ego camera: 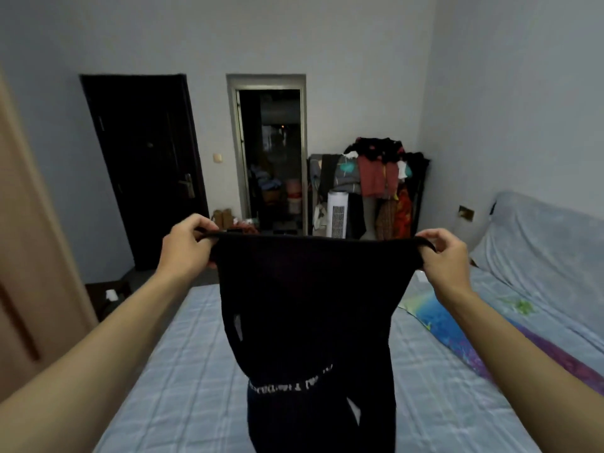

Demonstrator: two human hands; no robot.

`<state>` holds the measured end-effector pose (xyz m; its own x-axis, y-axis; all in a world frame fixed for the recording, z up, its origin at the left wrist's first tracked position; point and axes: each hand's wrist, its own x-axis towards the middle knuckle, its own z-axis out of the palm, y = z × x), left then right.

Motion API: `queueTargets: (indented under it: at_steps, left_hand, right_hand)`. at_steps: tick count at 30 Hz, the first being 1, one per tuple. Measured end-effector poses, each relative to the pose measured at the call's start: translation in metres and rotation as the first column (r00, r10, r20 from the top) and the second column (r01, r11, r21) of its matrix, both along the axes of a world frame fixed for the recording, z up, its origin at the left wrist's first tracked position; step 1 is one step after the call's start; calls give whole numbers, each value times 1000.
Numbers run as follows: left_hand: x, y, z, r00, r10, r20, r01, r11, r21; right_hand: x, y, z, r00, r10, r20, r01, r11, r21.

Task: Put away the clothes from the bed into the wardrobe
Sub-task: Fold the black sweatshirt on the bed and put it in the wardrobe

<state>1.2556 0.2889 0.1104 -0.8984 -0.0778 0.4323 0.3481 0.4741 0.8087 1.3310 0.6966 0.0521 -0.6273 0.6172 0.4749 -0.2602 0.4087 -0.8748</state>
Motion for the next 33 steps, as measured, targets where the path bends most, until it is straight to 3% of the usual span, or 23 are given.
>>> queueTargets:
  at_steps: [4,9,18,21,24,26,33]
  left_hand:
    - [57,-26,14,999,-37,-1,37,999,2]
    - [123,-58,-8,997,-53,50,56,996,-67]
    - [220,-102,-151,916,-135,379,219,957,-189]
    - [253,-113,-210,806,-213,552,386,896,-217]
    - [290,-121,-250,559,-234,795,601,776,-194]
    - [311,-124,-262,490,-186,852,646,733,-212]
    - [357,-112,-259,689,-175,703,518,797,-310]
  right_hand:
    - [54,-17,10,1000,18,-14,-19,1000,-10]
    - [121,-36,4,998,49,27,-50,998,41]
    - [241,-69,-120,913,-105,394,25,979,204]
    - [293,-81,-173,796,-35,605,-53,990,128]
    - [342,-92,-212,536,165,828,-198,978,-67]
    - [366,-102,-224,464,175,868,-223,972,-77]
    - [396,-116,-236,539,168,825,-363,931,48]
